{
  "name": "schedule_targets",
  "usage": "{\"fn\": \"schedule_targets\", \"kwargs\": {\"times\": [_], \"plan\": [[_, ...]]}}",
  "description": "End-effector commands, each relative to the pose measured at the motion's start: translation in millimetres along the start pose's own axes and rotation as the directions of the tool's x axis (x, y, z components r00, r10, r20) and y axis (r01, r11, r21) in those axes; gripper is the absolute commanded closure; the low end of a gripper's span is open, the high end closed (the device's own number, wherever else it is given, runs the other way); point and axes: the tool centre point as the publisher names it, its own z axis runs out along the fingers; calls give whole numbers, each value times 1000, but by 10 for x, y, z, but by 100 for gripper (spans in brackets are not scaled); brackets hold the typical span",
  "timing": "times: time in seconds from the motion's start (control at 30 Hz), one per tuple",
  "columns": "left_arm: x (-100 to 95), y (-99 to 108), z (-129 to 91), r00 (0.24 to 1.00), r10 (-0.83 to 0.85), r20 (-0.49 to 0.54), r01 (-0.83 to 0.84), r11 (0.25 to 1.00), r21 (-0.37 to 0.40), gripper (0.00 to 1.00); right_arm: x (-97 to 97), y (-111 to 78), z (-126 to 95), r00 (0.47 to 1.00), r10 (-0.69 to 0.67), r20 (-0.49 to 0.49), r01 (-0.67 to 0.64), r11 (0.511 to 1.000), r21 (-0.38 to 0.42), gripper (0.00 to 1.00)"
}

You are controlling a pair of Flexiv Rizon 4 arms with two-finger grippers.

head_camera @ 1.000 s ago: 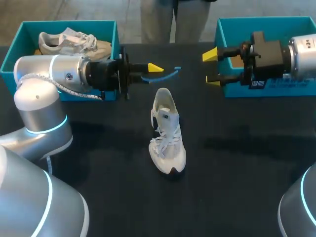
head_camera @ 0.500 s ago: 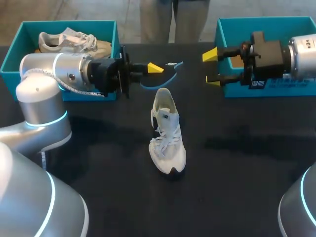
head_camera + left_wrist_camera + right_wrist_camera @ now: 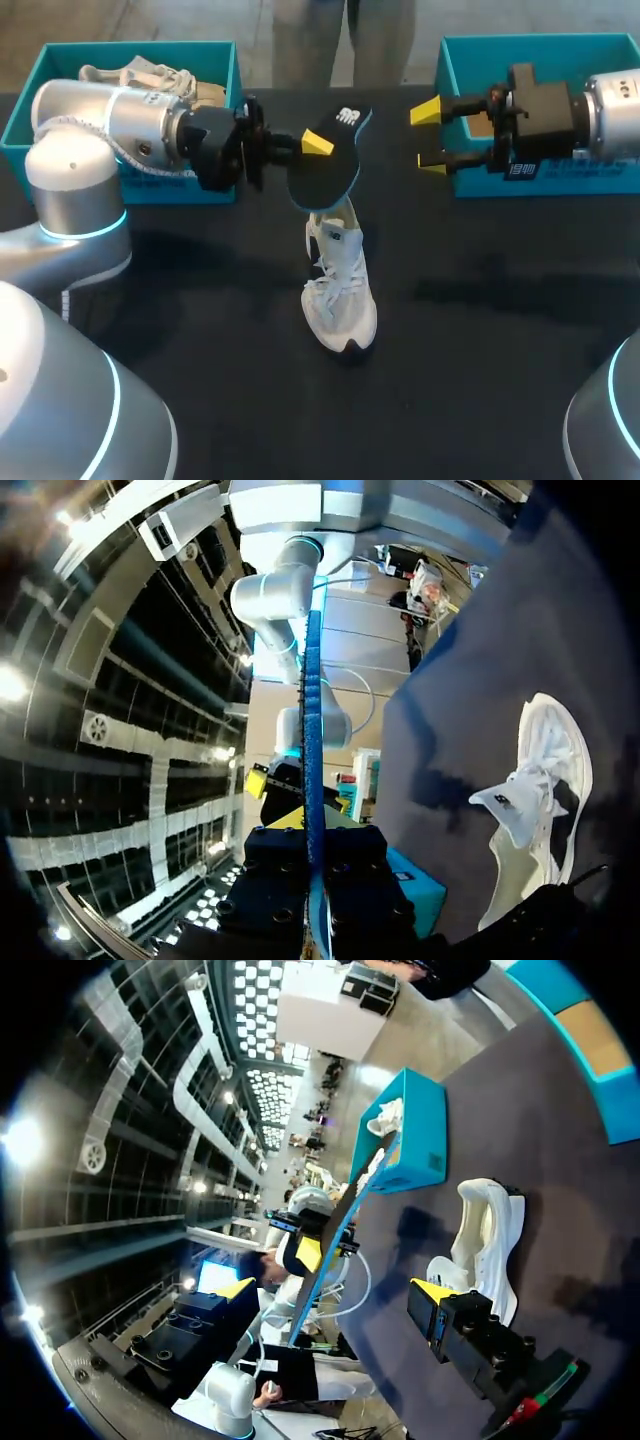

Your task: Take the shoe out of the shoebox, open the shoe tongue, remove and reinsert the insole, then place the shoe into the shoebox

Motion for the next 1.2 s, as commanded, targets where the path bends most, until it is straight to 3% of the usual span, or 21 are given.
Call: {"fn": "schedule_targets", "kwargs": {"times": [0.03,0.4,0.93,1.2], "plan": [[-6,37,-41,999,37,-11,-37,999,14,100,-6,2,18,1000,-1,0,1,1000,-1,0],[-59,73,-56,982,182,-44,-182,983,-8,100,-6,2,18,1000,-1,0,1,1000,-1,0],[-119,88,-51,981,194,0,-194,980,-45,100,-6,2,18,1000,-1,0,1,1000,-1,0],[-86,129,-25,979,204,8,-202,976,-83,100,24,3,152,1000,22,9,-22,1000,21,0]]}}
